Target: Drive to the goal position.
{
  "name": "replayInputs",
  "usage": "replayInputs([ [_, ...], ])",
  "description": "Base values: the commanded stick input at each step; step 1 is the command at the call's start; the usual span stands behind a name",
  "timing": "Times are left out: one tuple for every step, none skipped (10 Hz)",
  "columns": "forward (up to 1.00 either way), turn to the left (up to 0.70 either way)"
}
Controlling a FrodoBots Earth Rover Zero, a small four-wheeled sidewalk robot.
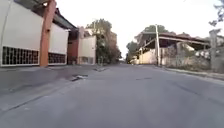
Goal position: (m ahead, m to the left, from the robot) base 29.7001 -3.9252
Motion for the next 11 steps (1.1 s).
replayInputs([
  [1.0,0.0],
  [1.0,0.0],
  [1.0,0.0],
  [1.0,-0.05],
  [1.0,-0.23],
  [1.0,-0.4],
  [1.0,-0.4],
  [1.0,-0.36],
  [1.0,-0.21],
  [1.0,-0.07],
  [1.0,0.0],
])
